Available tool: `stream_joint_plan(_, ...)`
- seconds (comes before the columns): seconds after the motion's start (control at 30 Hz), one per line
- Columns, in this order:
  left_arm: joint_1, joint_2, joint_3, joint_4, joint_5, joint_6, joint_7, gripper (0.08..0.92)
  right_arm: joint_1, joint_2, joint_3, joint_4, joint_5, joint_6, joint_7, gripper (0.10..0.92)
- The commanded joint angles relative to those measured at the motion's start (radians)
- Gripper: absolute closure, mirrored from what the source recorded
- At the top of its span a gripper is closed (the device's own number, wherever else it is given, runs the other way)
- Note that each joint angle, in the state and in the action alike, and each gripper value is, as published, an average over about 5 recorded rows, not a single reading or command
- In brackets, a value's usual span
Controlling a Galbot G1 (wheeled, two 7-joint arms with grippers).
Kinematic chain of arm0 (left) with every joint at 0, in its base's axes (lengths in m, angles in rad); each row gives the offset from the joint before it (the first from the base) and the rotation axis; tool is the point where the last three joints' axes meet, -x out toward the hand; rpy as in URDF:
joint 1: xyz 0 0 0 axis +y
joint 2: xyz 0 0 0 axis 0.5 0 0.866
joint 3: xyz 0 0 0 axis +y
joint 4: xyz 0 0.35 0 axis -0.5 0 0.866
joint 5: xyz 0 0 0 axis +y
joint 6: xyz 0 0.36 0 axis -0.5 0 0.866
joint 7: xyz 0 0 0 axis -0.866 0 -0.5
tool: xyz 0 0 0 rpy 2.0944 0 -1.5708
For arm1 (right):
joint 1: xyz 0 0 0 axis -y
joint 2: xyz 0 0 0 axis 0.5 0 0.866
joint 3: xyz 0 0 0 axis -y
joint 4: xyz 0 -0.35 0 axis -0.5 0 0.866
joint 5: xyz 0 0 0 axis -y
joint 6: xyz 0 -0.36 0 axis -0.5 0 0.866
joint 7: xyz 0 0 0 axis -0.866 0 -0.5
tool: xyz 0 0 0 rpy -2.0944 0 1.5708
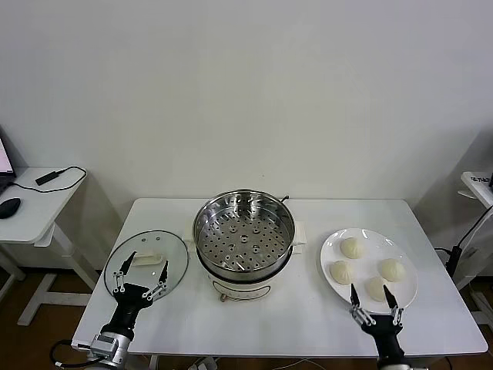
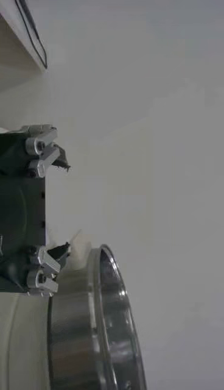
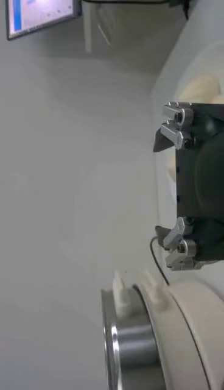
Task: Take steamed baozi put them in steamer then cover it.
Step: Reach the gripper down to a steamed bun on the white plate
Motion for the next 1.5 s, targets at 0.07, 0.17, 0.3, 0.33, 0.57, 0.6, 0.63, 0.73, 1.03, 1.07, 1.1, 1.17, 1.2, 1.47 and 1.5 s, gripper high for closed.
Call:
stream_joint_plan(0.07, -0.001, 0.001, 0.002, -0.008, -0.003, 0.014, 0.001, 0.177, 0.181, -0.06, 0.001, -0.025, 0.036, -0.104, 0.055, 0.203)
stream_joint_plan(0.17, -0.006, 0.001, 0.002, -0.016, -0.002, 0.014, 0.0, 0.177, 0.352, -0.124, -0.037, -0.116, 0.118, -0.167, 0.048, 0.203)
stream_joint_plan(0.3, -0.007, 0.001, -0.001, -0.026, -0.003, 0.018, -0.001, 0.177, 0.59, -0.204, -0.136, -0.276, 0.199, -0.229, -0.001, 0.203)
stream_joint_plan(0.33, -0.007, 0.001, -0.002, -0.028, -0.005, 0.021, -0.001, 0.177, 0.64, -0.22, -0.166, -0.319, 0.213, -0.243, -0.018, 0.203)
stream_joint_plan(0.57, -0.01, 0.001, 0.001, -0.035, -0.008, 0.03, 0.0, 0.177, 0.966, -0.361, -0.42, -0.612, 0.292, -0.314, -0.301, 0.203)
stream_joint_plan(0.6, -0.01, 0.001, 0.002, -0.036, -0.008, 0.032, 0.0, 0.177, 0.995, -0.383, -0.454, -0.641, 0.282, -0.326, -0.388, 0.203)
stream_joint_plan(0.63, -0.011, 0.001, 0.003, -0.037, -0.008, 0.034, 0.001, 0.177, 1.019, -0.403, -0.483, -0.667, 0.255, -0.334, -0.481, 0.203)
stream_joint_plan(0.73, -0.012, 0.001, 0.003, -0.039, -0.008, 0.039, 0.004, 0.177, 1.1, -0.463, -0.571, -0.738, 0.132, -0.365, -0.838, 0.203)
stream_joint_plan(1.03, -0.009, -0.007, 0.004, -0.047, -0.011, 0.047, 0.01, 0.177, 1.413, -0.483, -0.865, -0.84, -0.188, -0.343, -1.413, 0.203)
stream_joint_plan(1.07, -0.009, -0.009, 0.004, -0.05, -0.011, 0.047, 0.01, 0.177, 1.44, -0.476, -0.894, -0.841, -0.226, -0.346, -1.445, 0.203)
stream_joint_plan(1.1, -0.008, -0.01, 0.004, -0.052, -0.01, 0.046, 0.01, 0.177, 1.463, -0.468, -0.921, -0.843, -0.269, -0.349, -1.475, 0.203)
stream_joint_plan(1.17, -0.007, -0.013, 0.003, -0.056, -0.01, 0.044, 0.01, 0.177, 1.506, -0.449, -0.972, -0.85, -0.351, -0.35, -1.515, 0.203)
stream_joint_plan(1.2, -0.006, -0.014, 0.002, -0.057, -0.01, 0.044, 0.01, 0.177, 1.523, -0.439, -0.998, -0.853, -0.38, -0.349, -1.523, 0.203)
stream_joint_plan(1.47, -0.002, -0.017, -0.01, -0.053, -0.01, 0.036, 0.006, 0.177, 1.6, -0.359, -1.125, -0.898, -0.545, -0.329, -1.524, 0.203)
stream_joint_plan(1.5, -0.002, -0.018, -0.01, -0.053, -0.009, 0.036, 0.006, 0.177, 1.601, -0.346, -1.132, -0.912, -0.558, -0.325, -1.519, 0.203)
